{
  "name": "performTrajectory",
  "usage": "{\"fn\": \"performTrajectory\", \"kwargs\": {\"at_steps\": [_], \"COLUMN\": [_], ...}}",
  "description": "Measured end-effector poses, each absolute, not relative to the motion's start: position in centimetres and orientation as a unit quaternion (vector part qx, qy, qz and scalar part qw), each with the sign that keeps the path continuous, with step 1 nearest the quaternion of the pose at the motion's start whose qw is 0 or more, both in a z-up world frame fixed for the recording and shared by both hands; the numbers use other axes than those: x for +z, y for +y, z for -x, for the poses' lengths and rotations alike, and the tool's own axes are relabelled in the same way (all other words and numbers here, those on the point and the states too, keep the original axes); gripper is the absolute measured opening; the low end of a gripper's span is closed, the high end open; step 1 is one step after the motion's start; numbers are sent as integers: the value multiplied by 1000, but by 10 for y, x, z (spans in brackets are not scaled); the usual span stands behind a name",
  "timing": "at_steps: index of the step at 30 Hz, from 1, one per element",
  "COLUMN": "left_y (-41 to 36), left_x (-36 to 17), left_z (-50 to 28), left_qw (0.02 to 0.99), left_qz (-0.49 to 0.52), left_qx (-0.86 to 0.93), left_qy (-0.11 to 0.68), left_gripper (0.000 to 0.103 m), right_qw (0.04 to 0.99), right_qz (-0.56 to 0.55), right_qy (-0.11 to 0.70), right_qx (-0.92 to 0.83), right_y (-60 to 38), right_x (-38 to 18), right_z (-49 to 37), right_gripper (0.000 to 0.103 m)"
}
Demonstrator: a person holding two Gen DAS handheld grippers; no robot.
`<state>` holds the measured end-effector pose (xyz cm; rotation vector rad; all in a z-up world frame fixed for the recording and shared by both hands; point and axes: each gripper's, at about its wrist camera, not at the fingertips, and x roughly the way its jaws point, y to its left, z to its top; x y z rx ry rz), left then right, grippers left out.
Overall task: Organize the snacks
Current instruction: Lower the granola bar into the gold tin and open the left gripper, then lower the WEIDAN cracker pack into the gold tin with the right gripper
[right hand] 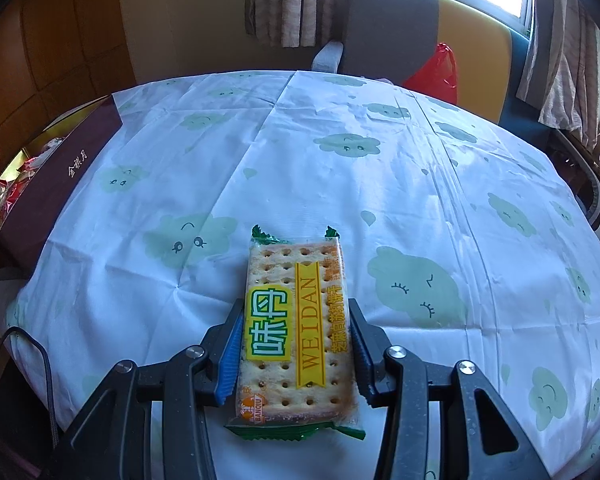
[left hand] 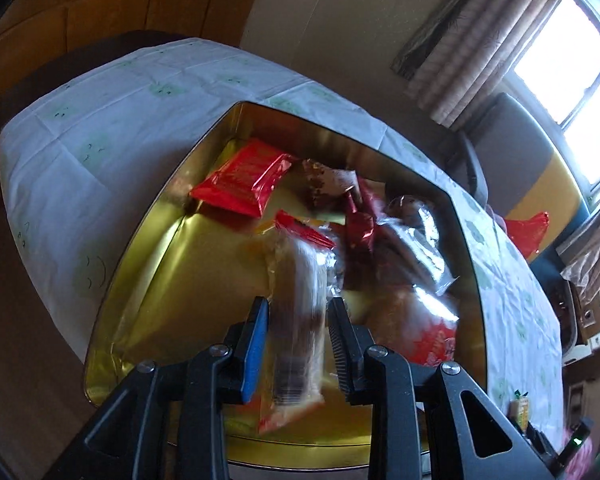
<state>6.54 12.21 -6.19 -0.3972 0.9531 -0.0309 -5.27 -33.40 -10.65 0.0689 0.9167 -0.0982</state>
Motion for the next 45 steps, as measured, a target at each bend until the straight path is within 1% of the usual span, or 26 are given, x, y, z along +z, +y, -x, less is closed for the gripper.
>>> {"fn": "performTrajectory", "kwargs": {"at_steps": [6,7,11,13,15,28,38,45], "left_y": [120,121,116,112,108,86,89,92], "left_x": [-66,-64,-53,-49,-45,-33,-31,-31], "left_z": [-59,-58,-52,-51,-48,-34,-32,-31], "left_qw": [874,876,889,895,898,909,910,912], "left_qz": [165,160,126,106,95,47,49,49], "left_qx": [6,12,26,30,32,16,16,21], "left_qy": [458,455,439,433,429,414,411,406], "left_gripper": [31,33,36,40,42,42,42,42], "right_qw": [893,893,893,892,892,880,875,878], "right_qz": [-31,-30,-29,-30,-30,-46,-41,-63], "right_qy": [446,446,447,448,448,470,483,473], "right_qx": [-47,-46,-47,-48,-50,-50,-1,45], "right_y": [-335,-335,-335,-335,-335,-331,-304,-285], "right_x": [-107,-107,-107,-107,-107,-104,-100,-79], "right_z": [51,51,51,51,50,45,36,28], "right_gripper": [47,47,47,47,47,47,47,47]}}
